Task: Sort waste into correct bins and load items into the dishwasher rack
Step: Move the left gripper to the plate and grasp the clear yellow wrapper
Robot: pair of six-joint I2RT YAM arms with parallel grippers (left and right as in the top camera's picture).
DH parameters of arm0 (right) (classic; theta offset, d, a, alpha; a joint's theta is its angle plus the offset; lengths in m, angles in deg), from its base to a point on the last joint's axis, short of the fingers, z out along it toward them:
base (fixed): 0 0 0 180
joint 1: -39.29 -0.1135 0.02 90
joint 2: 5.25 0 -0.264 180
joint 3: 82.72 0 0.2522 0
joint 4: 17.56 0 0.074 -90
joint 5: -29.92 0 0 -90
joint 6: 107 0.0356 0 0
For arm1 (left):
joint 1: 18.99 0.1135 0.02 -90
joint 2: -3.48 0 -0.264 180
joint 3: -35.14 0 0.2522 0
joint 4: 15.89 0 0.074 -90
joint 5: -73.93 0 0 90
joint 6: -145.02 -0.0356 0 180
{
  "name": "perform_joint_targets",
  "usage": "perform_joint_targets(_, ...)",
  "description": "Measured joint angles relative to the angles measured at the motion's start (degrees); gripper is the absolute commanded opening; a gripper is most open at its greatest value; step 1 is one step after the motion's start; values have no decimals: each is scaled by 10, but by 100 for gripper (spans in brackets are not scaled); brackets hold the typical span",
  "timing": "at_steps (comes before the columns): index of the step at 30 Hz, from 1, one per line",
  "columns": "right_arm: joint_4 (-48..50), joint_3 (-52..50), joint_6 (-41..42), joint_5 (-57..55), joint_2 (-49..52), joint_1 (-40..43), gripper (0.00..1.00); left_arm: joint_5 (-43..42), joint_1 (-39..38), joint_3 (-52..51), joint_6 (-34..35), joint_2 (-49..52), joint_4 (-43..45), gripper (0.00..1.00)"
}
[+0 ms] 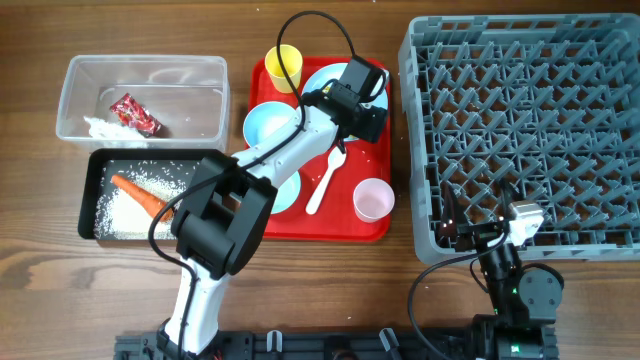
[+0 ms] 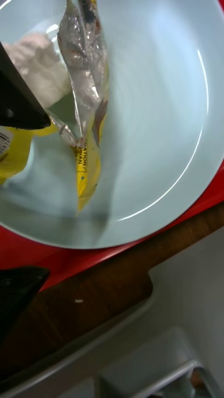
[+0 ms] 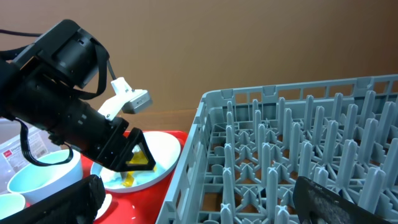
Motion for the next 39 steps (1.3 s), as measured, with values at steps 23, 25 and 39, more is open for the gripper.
perform_joint_targets(23, 0, 0, 0, 0, 0, 0, 100, 69, 1, 0, -20, 0, 30, 68)
perform_joint_targets(25, 0, 0, 0, 0, 0, 0, 99, 69, 1, 0, -20, 0, 29, 68)
perform_joint_targets(39, 0, 0, 0, 0, 0, 0, 100, 46, 33, 0, -20, 0, 16, 65)
